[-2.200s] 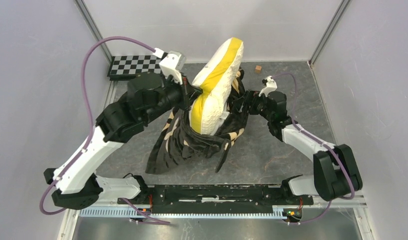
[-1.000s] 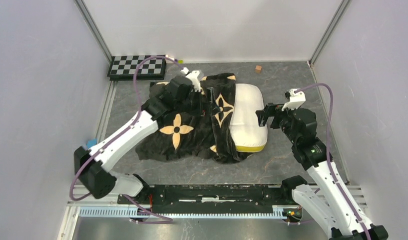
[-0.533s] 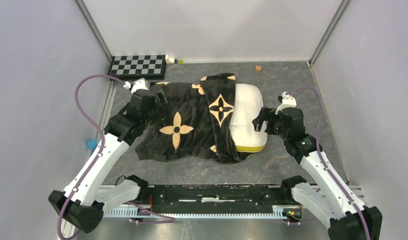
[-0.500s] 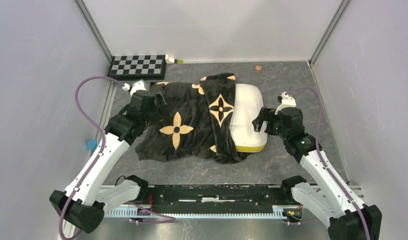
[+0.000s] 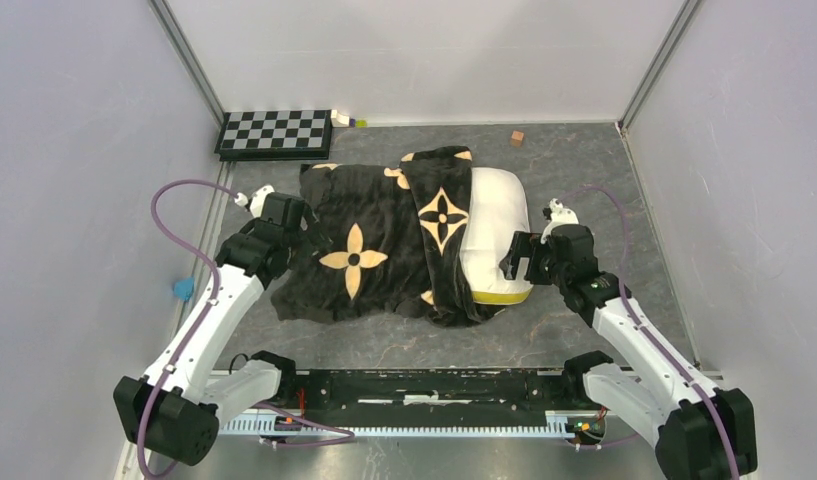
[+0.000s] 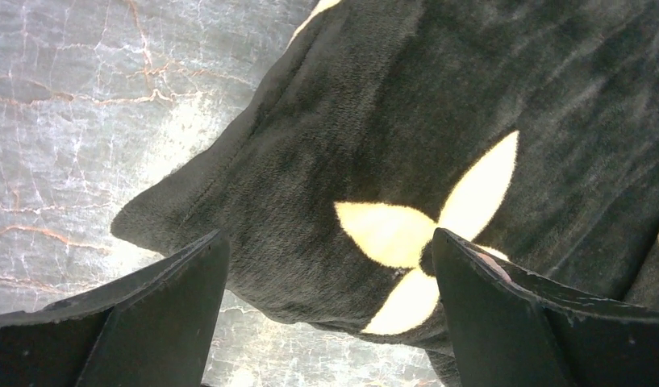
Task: Remove the pillowcase from the pillow
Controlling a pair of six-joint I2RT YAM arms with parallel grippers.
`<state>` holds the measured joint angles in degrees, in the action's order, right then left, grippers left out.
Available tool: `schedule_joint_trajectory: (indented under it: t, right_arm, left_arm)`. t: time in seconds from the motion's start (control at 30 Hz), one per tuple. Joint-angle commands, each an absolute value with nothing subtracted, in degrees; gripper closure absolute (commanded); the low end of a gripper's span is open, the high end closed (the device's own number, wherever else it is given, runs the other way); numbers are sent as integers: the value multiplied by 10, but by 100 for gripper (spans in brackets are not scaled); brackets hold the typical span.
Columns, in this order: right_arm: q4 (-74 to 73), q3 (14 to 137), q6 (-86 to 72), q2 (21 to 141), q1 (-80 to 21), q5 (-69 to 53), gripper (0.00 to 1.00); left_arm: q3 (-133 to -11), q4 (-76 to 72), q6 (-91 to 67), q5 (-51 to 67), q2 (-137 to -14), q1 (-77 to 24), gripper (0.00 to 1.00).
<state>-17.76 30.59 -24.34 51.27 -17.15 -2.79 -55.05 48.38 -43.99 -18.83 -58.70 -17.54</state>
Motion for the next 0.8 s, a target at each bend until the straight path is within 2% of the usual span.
schedule_joint_trajectory:
  t: [0.0, 0.4, 0.47, 0.5, 0.57, 0.7, 0.77]
  right_arm:
    - [-188, 302, -261, 527, -170, 73, 2]
    - [-49, 209, -316, 590, -170, -73, 2]
    - [-15, 195, -321, 600, -171, -65, 7]
    - [-5, 184, -326, 603, -170, -56, 11]
    - [28, 178, -328, 613, -171, -39, 26]
    - [45, 184, -335, 628, -171, -14, 81]
    - [41, 190, -338, 630, -170, -4, 99]
  left_arm:
    - [-547, 511, -501, -189, -598, -159, 0]
    - [-483, 498, -540, -127, -591, -151, 0]
    - [-477, 485, -534, -106, -574, -151, 0]
    - [-475, 481, -534, -101, -567, -151, 0]
    - [-476, 479, -530, -95, -552, -151, 0]
    - [-473, 488, -532, -92, -532, -151, 0]
    - [-462, 488, -541, -73, -529, -151, 0]
